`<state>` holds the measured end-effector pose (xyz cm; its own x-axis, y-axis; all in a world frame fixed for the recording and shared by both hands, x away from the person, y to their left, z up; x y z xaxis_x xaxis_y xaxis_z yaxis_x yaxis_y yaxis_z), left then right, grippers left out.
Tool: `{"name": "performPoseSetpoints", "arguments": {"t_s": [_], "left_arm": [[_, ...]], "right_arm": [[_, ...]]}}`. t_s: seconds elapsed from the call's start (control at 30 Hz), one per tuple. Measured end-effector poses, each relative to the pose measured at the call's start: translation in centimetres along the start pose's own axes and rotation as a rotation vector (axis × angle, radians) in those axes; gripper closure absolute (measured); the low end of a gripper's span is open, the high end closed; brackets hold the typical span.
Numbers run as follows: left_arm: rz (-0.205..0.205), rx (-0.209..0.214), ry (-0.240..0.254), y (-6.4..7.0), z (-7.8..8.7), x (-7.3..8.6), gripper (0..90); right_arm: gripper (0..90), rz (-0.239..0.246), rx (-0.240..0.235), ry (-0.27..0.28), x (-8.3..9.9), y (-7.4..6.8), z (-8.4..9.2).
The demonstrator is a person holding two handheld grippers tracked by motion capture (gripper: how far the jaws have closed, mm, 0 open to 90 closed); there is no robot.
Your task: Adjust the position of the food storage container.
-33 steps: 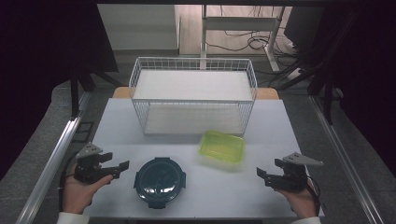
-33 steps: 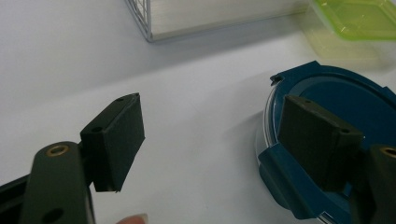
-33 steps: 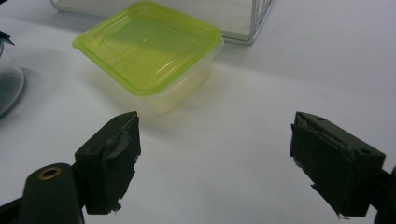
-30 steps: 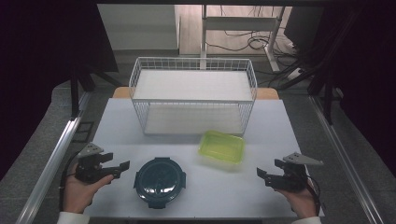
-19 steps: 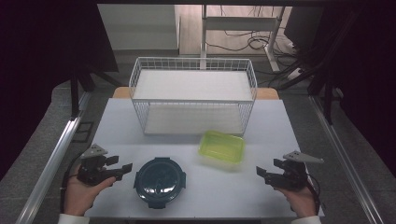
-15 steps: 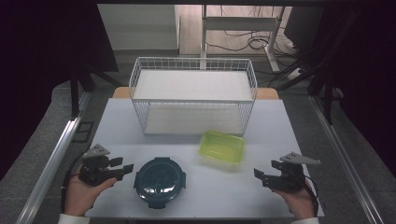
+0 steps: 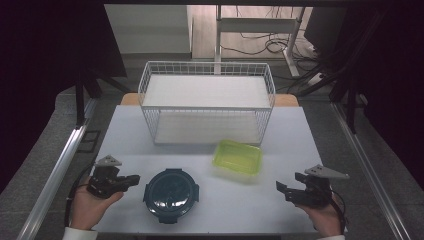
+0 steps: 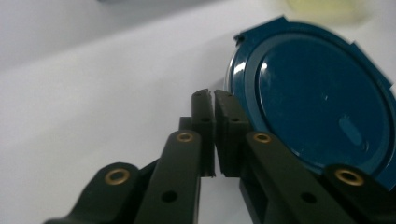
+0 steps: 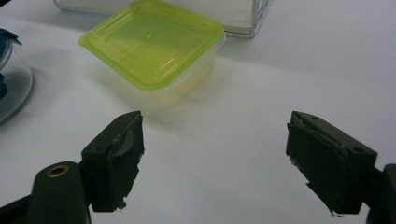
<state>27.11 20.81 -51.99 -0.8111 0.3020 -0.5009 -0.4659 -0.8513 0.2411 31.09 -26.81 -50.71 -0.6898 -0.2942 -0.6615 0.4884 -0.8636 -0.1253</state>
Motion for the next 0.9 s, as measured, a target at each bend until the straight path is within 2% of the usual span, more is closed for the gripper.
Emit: {"name": "performPoseSetpoints", "arguments": {"t_s": [0.2, 0.27, 0.43, 0.63, 0.87, 0.9], "left_arm": [[-0.001, -0.018, -0.057, 0.1, -0.7, 1.3, 90.0], [0.015, -0.024, -0.087, -0.1, -1.1, 2.3, 90.0], [0.03, -0.015, -0.128, 0.0, -1.5, 3.6, 90.0], [0.022, 0.003, -0.151, 0.6, -2.0, 3.9, 90.0], [0.008, 0.027, -0.148, 1.5, -2.3, 3.5, 90.0], [0.008, 0.015, -0.144, 1.5, -2.4, 3.4, 90.0]], "right_arm": [[19.2, 0.014, -0.004, -0.013, 0.0, -0.2, -0.8], [19.2, 0.011, -0.004, -0.016, 0.0, -0.1, -0.8], [19.2, 0.012, -0.004, -0.017, 0.0, -0.1, -0.9], [19.2, 0.026, -0.003, -0.026, 0.0, -0.3, -1.2], [19.2, 0.032, 0.001, -0.024, 0.0, 0.0, -1.2], [19.2, 0.029, 0.005, -0.024, 0.0, 0.1, -1.2]]}}
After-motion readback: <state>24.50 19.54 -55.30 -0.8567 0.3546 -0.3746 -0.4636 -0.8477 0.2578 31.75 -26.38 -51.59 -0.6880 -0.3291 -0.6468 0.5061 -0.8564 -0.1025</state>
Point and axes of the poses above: each handheld gripper's, and its own axes: z roughly backward along the jaws, x roughly out of its underside, y roughly to its right, the point moved 8 cm from there along -z, roughly forward along the jaws, and after that the axes turned 9 degrees about -y, right-handed, at the moved point
